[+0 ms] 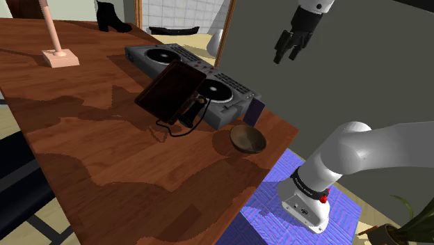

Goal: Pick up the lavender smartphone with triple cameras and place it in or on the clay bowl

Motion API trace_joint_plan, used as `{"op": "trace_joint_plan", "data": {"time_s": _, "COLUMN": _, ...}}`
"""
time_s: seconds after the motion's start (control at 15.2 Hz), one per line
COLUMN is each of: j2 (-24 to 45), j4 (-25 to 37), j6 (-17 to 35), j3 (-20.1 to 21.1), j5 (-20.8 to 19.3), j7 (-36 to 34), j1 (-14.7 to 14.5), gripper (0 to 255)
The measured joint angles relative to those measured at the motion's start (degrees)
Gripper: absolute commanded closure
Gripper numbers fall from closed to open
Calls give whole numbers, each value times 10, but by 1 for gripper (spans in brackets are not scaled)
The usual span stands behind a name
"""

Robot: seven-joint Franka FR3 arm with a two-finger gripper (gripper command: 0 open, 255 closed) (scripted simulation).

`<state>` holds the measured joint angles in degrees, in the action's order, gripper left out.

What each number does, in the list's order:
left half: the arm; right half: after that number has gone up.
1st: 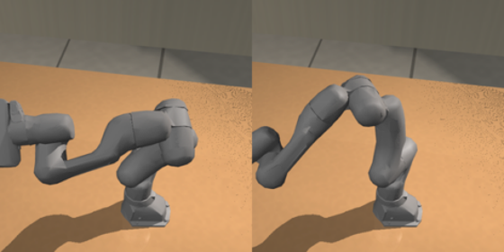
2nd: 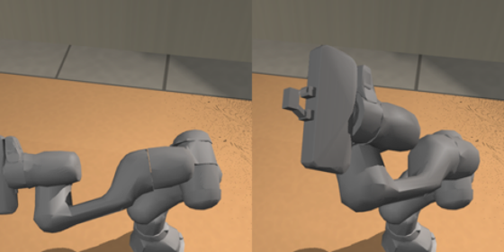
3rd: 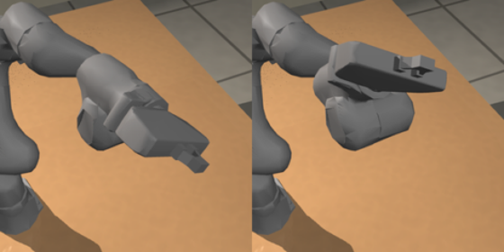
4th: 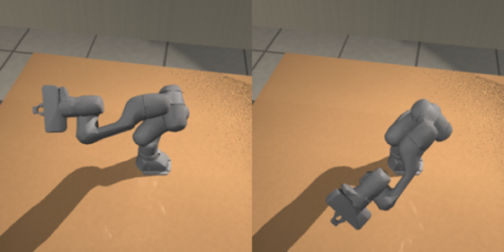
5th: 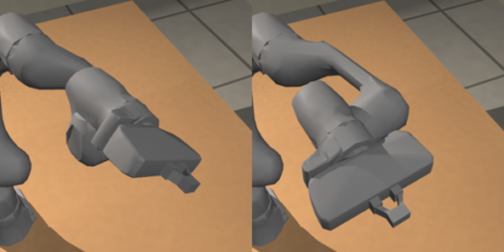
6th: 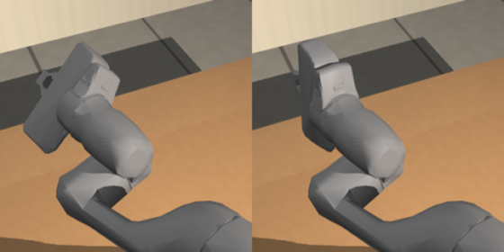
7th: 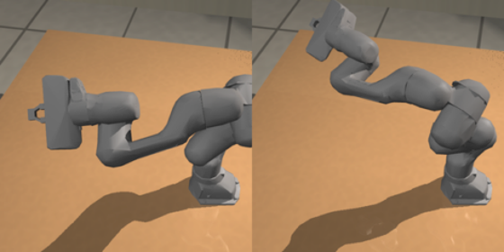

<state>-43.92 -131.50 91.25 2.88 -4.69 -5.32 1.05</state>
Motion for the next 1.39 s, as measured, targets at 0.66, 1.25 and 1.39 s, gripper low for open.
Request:
{"op": "trace_joint_plan", "data": {"time_s": 0.66, "j2": 11, "j4": -138, "j6": 153, "j3": -72, "j5": -10, "j7": 92, "j1": -7, "gripper": 0}}
{"op": "trace_joint_plan", "data": {"time_s": 1.25, "j2": 81, "j4": -228, "j6": 312, "j3": -139, "j5": -13, "j7": 180, "j1": -16, "gripper": 0}}
{"op": "trace_joint_plan", "data": {"time_s": 1.39, "j2": 92, "j4": -240, "j6": 334, "j3": -142, "j5": -14, "j7": 182, "j1": -16, "gripper": 0}}
